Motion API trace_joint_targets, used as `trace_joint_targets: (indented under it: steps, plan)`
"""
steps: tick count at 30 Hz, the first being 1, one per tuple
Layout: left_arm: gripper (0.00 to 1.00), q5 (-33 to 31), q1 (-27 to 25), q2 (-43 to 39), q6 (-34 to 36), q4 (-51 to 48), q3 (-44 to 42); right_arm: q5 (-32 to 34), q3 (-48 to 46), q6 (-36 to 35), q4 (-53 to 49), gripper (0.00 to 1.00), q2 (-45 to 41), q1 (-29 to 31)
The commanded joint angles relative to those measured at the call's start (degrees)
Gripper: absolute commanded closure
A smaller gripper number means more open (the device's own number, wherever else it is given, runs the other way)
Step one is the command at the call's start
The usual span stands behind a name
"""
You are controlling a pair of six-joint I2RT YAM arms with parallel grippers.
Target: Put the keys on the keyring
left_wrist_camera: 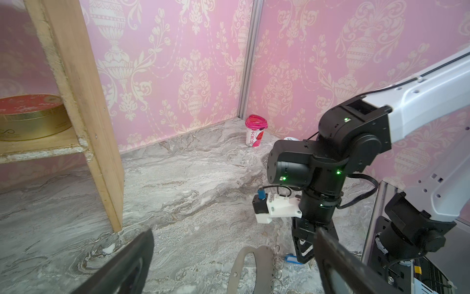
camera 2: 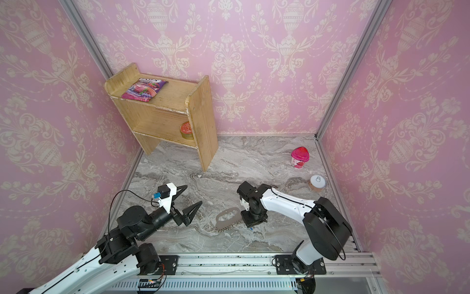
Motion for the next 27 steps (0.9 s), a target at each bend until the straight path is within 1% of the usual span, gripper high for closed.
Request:
trace_joint_targets:
  steps: [1, 5, 9, 13, 17, 19, 22, 25, 27]
  plan:
    - [0.01, -4.94, 0.40, 1.16, -2.06, -2.03, -0.61, 4.73, -1.01, 4.77, -1.03, 0.61, -5.20, -1.18]
    - [0.01, -11.99, 0.49, 3.01, -2.69, -3.50, -0.25, 7.67, -0.84, 4.88, -2.21, 0.56, -8.91, -2.81]
    - [0.01, -19.26, 1.39, 5.44, -3.17, -4.31, -0.75, 10.29, 0.40, 3.20, -1.69, 0.50, -11.92, -5.85]
    - [0.01, -22.43, 5.06, 8.35, -3.32, -3.46, -2.18, 13.38, 1.09, 0.28, 1.33, 0.42, -14.86, -10.39]
    - [0.01, -22.21, 11.27, 11.37, -2.33, 2.12, -4.94, 14.14, -0.63, -3.27, 8.45, 0.29, -17.51, -16.47]
    - [0.01, -22.31, 14.52, 13.49, -0.44, 5.77, -6.42, 13.37, -1.42, -5.27, 12.34, 0.24, -18.01, -20.08]
    - [0.01, -21.33, 20.04, 16.78, 1.59, 12.13, -9.06, 14.84, -2.39, -7.73, 17.74, 0.16, -17.90, -24.23]
    - [0.01, -18.28, 26.45, 21.58, 1.90, 17.46, -9.99, 19.46, -2.86, -10.00, 22.73, 0.12, -16.64, -27.14]
    - [0.01, -18.34, 29.10, 25.02, 3.02, 21.25, -10.29, 23.41, -4.35, -12.10, 27.56, 0.11, -16.09, -28.04]
